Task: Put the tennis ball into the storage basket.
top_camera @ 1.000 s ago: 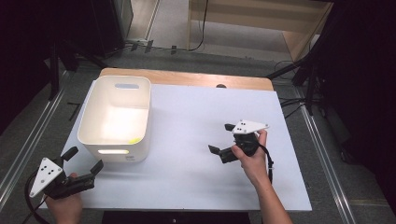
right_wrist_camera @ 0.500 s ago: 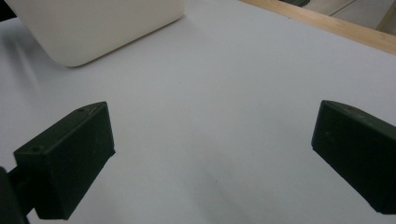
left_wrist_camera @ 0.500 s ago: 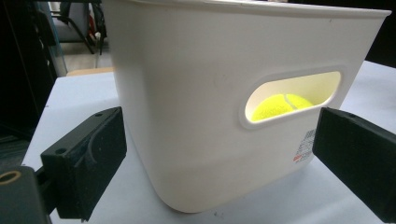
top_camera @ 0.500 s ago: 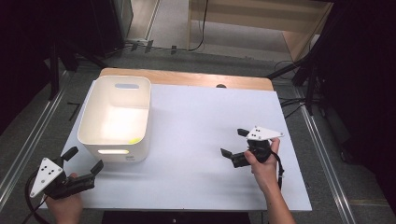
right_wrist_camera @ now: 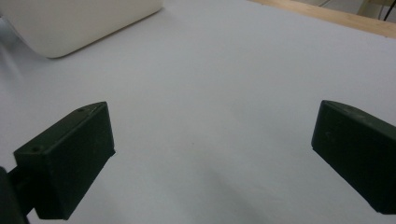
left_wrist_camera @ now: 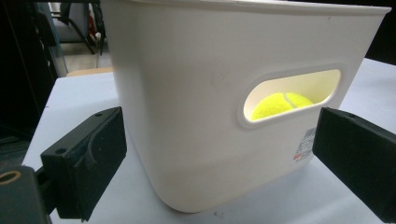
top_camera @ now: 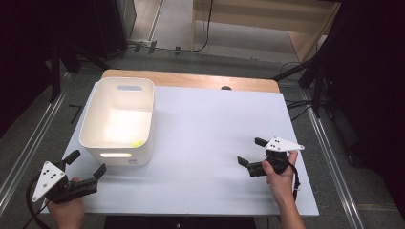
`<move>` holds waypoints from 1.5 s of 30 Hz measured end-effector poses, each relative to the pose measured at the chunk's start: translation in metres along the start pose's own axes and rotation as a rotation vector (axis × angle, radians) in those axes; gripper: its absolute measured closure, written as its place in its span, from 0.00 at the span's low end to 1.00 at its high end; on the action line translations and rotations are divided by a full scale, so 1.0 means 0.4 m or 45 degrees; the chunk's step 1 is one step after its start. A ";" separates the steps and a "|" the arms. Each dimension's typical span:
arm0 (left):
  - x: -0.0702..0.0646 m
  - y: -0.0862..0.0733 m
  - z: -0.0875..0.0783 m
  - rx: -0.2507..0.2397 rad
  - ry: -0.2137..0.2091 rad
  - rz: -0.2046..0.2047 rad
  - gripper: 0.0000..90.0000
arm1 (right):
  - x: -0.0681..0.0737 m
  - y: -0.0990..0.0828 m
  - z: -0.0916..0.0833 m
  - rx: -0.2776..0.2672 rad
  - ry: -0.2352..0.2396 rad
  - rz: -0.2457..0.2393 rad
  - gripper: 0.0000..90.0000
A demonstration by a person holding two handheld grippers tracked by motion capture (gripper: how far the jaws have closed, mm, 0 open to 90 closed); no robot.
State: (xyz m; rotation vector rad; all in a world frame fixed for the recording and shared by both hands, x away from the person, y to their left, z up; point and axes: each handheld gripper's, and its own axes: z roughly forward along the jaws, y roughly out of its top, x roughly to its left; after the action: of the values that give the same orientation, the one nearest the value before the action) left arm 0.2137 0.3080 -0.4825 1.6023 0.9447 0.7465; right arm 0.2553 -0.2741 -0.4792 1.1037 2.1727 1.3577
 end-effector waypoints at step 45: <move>0.004 0.000 -0.004 -0.015 -0.011 -0.010 0.03 | -0.087 -0.171 -0.203 -0.150 -0.205 0.206 0.00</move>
State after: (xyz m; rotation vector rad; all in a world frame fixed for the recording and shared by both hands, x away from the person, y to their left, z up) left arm 0.2130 0.3100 -0.4821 1.5895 0.9381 0.7382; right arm 0.1959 -0.3654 -0.5037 1.3181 1.9006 1.3919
